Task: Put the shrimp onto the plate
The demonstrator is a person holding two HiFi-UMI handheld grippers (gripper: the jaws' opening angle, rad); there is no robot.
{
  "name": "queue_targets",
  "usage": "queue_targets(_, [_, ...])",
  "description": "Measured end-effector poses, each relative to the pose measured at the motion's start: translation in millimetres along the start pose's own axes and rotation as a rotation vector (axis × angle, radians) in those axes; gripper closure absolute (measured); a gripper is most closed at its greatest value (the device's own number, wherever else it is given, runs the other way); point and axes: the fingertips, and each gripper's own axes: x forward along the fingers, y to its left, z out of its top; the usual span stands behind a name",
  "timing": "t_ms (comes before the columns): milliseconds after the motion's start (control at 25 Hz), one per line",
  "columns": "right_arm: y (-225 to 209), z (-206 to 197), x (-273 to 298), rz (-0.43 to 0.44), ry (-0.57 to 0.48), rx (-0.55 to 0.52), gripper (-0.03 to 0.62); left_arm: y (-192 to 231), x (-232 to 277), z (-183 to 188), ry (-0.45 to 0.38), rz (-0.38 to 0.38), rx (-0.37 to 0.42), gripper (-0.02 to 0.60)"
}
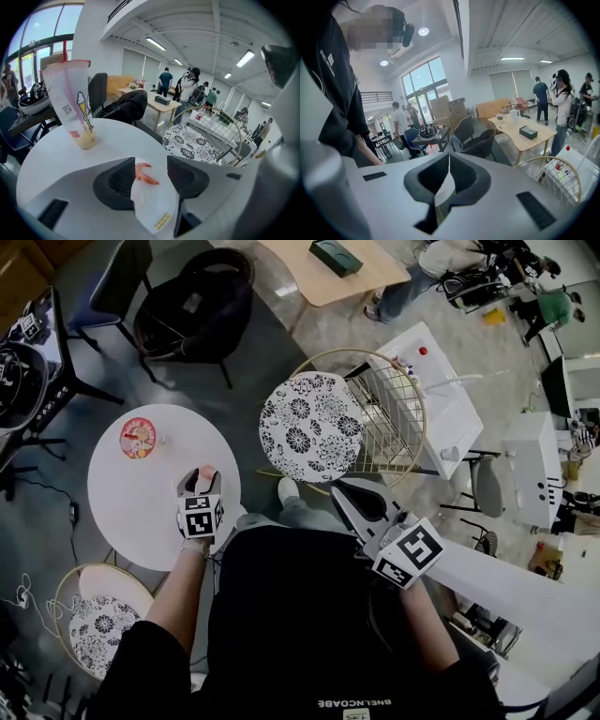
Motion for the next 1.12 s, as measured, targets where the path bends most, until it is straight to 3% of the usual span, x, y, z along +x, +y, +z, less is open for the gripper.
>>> queue_targets(280, [6.9,1.1,3.0,0.078,-0.002,-0.011,0.576,-20.8,-34.2,25.7,-0.088,-0.015,-0.031,0.387])
queue_targets(520, [14.1,1.6,11.0,0.153,-0.005,-0.021,0.576,-34.6,-74.5,56.6,-0.211,-0.01,-0.062,0.39])
queue_targets(760, [29.8,5.0,25.9,0.253,-0.005,-0.038,0.576,-53.6,-131.3,93.1,-0.357,0.001,-0.058,0.46])
queue_targets(1120, [62.8,10.0,49.1,0.43,-0.012,-0.059,0.576,-66.0,-216.5,123.2,-0.546,0.028,-0.116,0.538])
